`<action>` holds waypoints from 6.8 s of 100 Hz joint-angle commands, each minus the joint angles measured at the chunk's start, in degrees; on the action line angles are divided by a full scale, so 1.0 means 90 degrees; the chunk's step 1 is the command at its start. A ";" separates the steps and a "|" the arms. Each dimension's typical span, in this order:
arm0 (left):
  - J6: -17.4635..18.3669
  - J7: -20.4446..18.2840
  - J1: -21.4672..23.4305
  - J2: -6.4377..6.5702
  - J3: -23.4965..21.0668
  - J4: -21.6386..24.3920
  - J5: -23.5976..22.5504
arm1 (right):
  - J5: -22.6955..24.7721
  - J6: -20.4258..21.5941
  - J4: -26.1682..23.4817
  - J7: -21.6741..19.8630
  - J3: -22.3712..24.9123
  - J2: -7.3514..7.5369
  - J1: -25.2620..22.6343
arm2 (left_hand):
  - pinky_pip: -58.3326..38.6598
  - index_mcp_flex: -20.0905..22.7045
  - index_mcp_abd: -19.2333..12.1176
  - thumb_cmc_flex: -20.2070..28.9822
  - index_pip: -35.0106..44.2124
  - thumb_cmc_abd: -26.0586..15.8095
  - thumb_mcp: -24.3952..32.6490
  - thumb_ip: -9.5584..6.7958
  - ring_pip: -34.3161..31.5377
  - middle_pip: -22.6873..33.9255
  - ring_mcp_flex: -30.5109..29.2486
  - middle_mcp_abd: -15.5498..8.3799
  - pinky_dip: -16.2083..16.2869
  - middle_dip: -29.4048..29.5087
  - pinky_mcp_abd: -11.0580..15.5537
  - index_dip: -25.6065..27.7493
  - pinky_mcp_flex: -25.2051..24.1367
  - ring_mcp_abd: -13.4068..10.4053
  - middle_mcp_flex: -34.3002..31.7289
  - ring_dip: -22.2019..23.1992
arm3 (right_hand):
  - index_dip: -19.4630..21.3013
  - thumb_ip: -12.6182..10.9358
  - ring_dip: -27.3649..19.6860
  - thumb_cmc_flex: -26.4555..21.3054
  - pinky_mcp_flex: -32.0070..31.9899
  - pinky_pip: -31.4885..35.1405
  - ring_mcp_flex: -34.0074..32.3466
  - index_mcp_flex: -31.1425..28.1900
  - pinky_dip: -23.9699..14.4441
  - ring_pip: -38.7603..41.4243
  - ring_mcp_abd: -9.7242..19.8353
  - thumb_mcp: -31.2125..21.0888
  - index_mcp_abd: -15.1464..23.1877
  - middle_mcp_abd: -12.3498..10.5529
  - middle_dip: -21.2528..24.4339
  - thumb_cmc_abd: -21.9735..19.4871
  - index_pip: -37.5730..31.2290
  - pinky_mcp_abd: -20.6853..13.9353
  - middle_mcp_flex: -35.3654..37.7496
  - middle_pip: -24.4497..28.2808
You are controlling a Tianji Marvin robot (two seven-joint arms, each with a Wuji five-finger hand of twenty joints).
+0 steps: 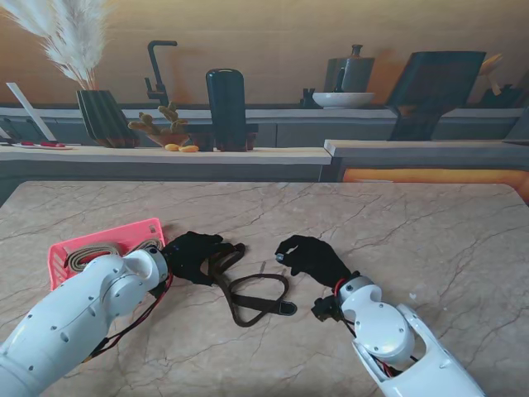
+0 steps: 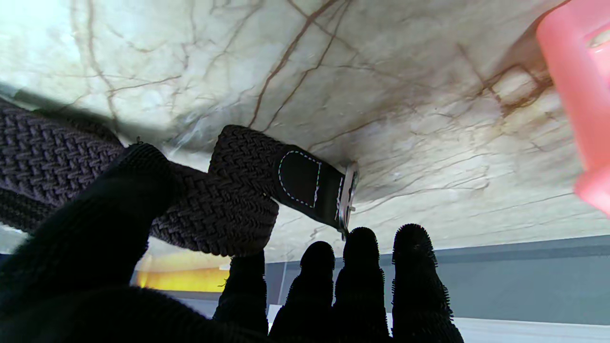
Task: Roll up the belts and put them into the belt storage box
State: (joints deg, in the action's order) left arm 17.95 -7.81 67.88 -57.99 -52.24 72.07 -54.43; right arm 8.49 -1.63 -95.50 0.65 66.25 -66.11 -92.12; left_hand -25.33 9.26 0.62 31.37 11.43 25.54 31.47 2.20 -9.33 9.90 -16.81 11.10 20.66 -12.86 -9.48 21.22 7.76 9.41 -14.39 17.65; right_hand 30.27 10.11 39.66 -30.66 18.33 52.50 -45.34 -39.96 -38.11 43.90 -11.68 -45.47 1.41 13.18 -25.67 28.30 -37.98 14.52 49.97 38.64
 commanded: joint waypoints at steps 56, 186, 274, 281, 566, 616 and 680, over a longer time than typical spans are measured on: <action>0.0257 0.1085 -0.0088 -0.0316 0.0355 -0.0508 0.0645 | -0.0031 0.0040 -0.0058 0.0054 0.0038 -0.0043 -0.0072 | -0.3929 0.3144 -0.1048 0.2141 0.5474 0.0706 0.0277 0.0646 -0.3436 0.1975 -0.4076 -0.1083 0.1839 -0.3237 -0.0408 0.1392 0.1693 -0.0270 -0.5378 0.2480 | -0.0013 -0.0225 0.0068 0.0114 -0.0048 -0.0092 0.0023 -0.0080 -0.0116 0.0040 0.0138 0.0195 0.0256 -0.0043 0.0006 -0.0082 -0.0084 0.0100 0.0080 -0.0010; -0.0222 0.2061 0.1102 -0.1100 -0.0682 0.0744 0.3657 | 0.4345 0.2240 0.1610 0.1956 -0.0732 0.0208 0.1259 | -0.3982 0.2931 -0.0568 0.2860 0.4950 -0.0109 0.0500 0.0520 -0.3254 0.1408 -0.3637 -0.0779 0.1725 -0.3139 -0.0508 0.1034 0.1489 0.0012 -0.5047 0.2297 | 0.0213 -0.0387 -0.0705 -0.0248 -0.0585 -0.0326 0.1869 0.1966 -0.0015 -0.1042 0.0892 -0.1554 0.2532 -0.0460 0.0291 0.0900 -0.0744 -0.0694 -0.2702 -0.0264; -0.0557 0.1989 0.1199 -0.1242 -0.0624 0.1025 0.4587 | 0.5114 0.2826 0.2634 0.2173 -0.1806 0.0357 0.2430 | -0.3981 0.2925 -0.0517 0.2914 0.4870 -0.0153 0.0450 0.0516 -0.3275 0.1432 -0.3612 -0.0770 0.1764 -0.3159 -0.0498 0.1142 0.1491 0.0027 -0.4998 0.2304 | -0.1277 0.0461 -0.2061 -0.0711 -0.1209 -0.1116 0.2842 -0.0148 0.0629 -0.2444 0.0858 -0.0698 0.3027 -0.0666 0.0884 0.0462 -0.2579 -0.0797 -0.3119 -0.0537; -0.0582 0.1996 0.1219 -0.1251 -0.0642 0.1051 0.4647 | 0.5136 0.2846 0.2603 0.2070 -0.1796 0.0379 0.2429 | -0.3981 0.2927 -0.0505 0.2926 0.4871 -0.0150 0.0448 0.0512 -0.3286 0.1444 -0.3608 -0.0748 0.1765 -0.3167 -0.0496 0.1156 0.1498 0.0034 -0.4995 0.2308 | -0.1314 0.0457 -0.2063 -0.0717 -0.1193 -0.1116 0.2829 -0.0009 0.0630 -0.2444 0.0850 -0.0745 0.2964 -0.0640 0.0892 0.0569 -0.2494 -0.0773 -0.3110 -0.0560; -0.0449 0.2192 0.0899 -0.1309 -0.0059 0.0433 0.4205 | -0.1605 0.0222 0.0946 0.1700 -0.0812 -0.0811 0.1167 | -0.0540 0.0021 0.0149 0.1567 0.0836 -0.1793 -0.3210 -0.0150 -0.0479 0.0001 0.0769 -0.0325 -0.0308 0.0169 0.0831 -0.0194 -0.0859 -0.0222 0.0492 0.0104 | -0.1012 0.0446 -0.1933 -0.0542 -0.0915 -0.1636 0.2115 -0.0998 0.0411 -0.2699 0.1042 -0.0625 0.2898 -0.0816 0.0721 0.0187 -0.2109 -0.0543 -0.1619 -0.1318; 0.0384 0.2102 0.0872 -0.1262 0.0036 0.0314 0.4137 | -0.1688 0.0226 0.1256 0.1074 -0.1049 -0.0717 0.1386 | -0.0310 0.0092 0.0104 -0.0258 0.1048 -0.0316 -0.0686 0.0129 -0.0411 0.0253 0.0586 -0.0268 -0.0333 -0.0120 0.0599 -0.0192 -0.0764 -0.0095 0.0427 0.0162 | -0.1724 0.0503 -0.2576 -0.0246 -0.1263 -0.2506 0.2890 -0.1117 0.0617 -0.3410 0.1102 -0.0925 0.3326 -0.0890 0.1252 0.0683 -0.2297 -0.0432 -0.2354 -0.1869; 0.0041 0.2537 0.0850 -0.1455 0.0217 0.0256 0.4302 | -0.1865 0.0388 0.1411 0.1168 -0.1435 -0.0836 0.1552 | -0.1160 0.0207 0.0259 0.0479 0.2369 -0.0542 -0.0351 0.0140 -0.0833 0.0961 -0.0086 -0.0444 0.0038 -0.0586 0.0170 0.0815 -0.0511 -0.0274 -0.0657 0.0348 | -0.1889 0.0472 -0.2703 -0.0160 -0.1101 -0.2684 0.2809 -0.1085 0.0544 -0.3229 0.1057 -0.0919 0.3328 -0.0878 0.1302 0.0870 -0.2385 -0.0311 -0.2365 -0.1815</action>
State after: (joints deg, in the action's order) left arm 18.60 14.95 74.88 -69.94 -50.90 73.54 -15.44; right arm -8.04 1.58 -82.67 11.48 54.17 -72.26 -78.45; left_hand -33.93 10.21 6.85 33.66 29.31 21.82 28.61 2.88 -15.95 15.16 -15.92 9.65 20.01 -16.82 -8.08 26.98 2.74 8.98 -17.10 19.73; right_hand 11.56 13.86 15.89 -32.49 7.81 29.21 -20.95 -46.09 -32.99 13.94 -3.39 -51.97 26.30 9.20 -13.38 36.97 -55.18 11.55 28.56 21.07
